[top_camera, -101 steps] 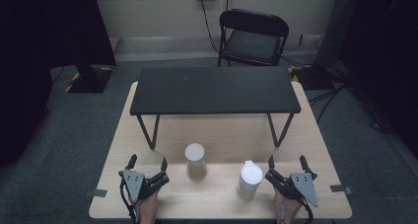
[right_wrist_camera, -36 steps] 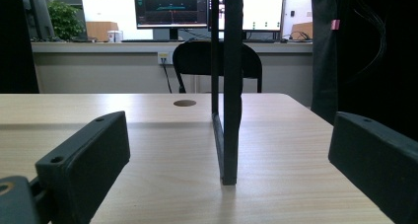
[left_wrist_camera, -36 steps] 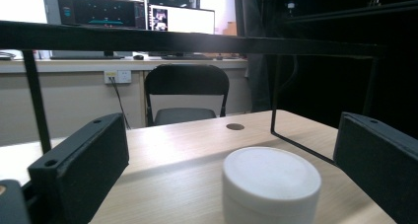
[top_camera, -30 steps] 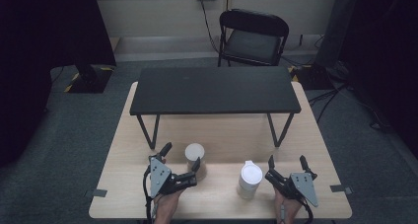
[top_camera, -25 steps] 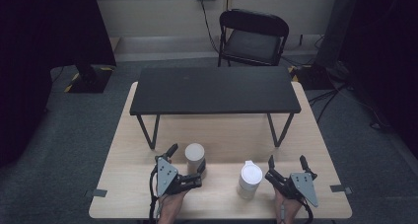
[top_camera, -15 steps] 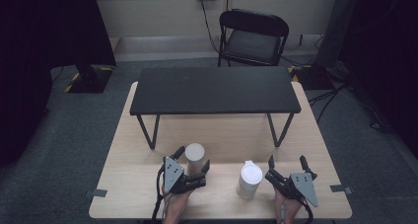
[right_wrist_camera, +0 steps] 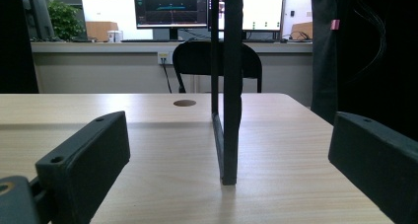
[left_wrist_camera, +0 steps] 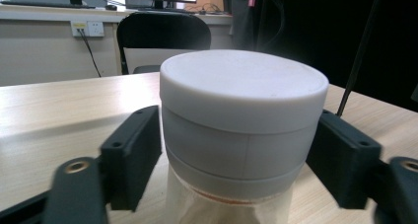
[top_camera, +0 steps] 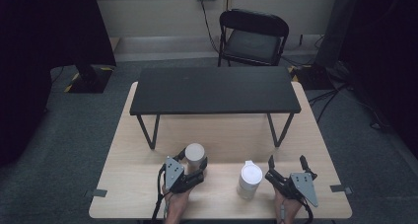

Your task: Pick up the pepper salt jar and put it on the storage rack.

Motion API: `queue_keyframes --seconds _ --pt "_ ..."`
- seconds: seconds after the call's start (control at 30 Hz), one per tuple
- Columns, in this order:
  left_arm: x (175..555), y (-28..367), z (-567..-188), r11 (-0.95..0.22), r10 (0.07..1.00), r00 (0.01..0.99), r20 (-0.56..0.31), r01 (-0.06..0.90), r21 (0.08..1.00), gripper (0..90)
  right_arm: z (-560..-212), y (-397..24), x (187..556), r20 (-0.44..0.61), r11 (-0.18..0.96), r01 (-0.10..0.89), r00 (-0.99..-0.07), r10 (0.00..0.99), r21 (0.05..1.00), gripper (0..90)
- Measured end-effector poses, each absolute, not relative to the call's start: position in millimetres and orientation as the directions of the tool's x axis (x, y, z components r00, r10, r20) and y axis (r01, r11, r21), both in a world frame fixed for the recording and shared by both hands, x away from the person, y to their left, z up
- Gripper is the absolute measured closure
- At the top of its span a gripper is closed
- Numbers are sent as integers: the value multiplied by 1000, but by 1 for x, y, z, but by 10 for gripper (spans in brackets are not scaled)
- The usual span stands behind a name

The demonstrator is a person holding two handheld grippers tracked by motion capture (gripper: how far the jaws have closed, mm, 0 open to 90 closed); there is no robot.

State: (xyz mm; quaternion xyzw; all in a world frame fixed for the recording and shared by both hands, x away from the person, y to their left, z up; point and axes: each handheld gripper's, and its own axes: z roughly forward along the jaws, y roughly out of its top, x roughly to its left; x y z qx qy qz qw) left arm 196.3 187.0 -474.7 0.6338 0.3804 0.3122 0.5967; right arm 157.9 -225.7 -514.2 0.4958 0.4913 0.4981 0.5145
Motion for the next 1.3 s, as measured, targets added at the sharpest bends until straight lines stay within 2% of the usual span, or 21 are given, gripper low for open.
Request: queue_keyframes --seconds 0.17,0.67,1.3 --pt "196 186 -476 9 854 517 -63 106 994 337 -514 -226 158 -12 13 -25 21 1000 1000 14" --pt "194 178 -469 -11 868 493 -50 121 993 343 -514 -226 158 -12 13 -25 22 1000 1000 15" --pt "185 185 -454 -6 869 492 -40 92 996 344 -514 -226 158 -12 12 -25 21 1000 1000 14"
